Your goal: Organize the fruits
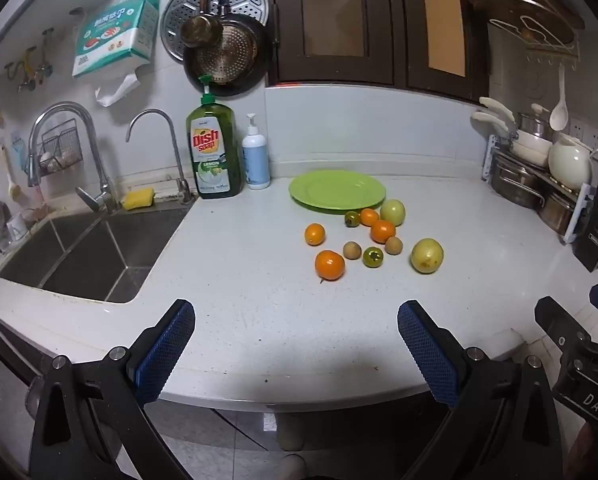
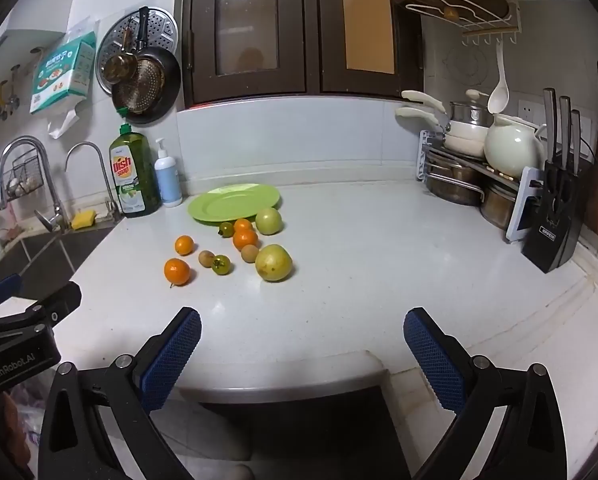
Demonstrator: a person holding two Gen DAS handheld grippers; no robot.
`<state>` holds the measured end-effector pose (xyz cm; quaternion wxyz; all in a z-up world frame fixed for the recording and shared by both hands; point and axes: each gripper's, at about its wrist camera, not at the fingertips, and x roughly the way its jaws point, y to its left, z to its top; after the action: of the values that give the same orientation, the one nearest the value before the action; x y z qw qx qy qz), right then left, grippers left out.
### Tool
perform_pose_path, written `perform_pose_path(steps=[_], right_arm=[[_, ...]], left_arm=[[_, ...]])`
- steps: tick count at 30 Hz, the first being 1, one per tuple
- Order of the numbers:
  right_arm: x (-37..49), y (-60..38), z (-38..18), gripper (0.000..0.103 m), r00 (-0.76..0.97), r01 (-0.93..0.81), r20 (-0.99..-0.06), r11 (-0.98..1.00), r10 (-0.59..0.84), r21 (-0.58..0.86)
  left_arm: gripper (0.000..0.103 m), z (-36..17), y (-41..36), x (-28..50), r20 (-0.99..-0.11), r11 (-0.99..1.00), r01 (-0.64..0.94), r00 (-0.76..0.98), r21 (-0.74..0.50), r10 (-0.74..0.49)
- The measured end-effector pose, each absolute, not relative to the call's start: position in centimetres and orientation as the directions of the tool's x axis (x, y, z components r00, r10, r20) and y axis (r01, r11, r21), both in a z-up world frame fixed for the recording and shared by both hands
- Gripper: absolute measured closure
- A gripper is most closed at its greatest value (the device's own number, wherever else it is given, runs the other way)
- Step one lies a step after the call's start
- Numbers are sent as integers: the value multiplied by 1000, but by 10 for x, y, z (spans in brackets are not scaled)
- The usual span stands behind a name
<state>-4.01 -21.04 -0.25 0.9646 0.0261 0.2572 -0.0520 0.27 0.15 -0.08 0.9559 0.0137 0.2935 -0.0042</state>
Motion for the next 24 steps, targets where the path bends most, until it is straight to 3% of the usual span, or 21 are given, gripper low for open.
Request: perform_pose_path(steps=[4,24], right_arm=[[-41,-214,-3,0,868,116,-489,993,-87,30],[-42,-209,1,1,868,102,-490,994,-74,30]], left_arm=[[0,7,2,-8,-515,1000,21,857,23,-6],[0,11,-2,-4,-530,999,27,848,25,-10]])
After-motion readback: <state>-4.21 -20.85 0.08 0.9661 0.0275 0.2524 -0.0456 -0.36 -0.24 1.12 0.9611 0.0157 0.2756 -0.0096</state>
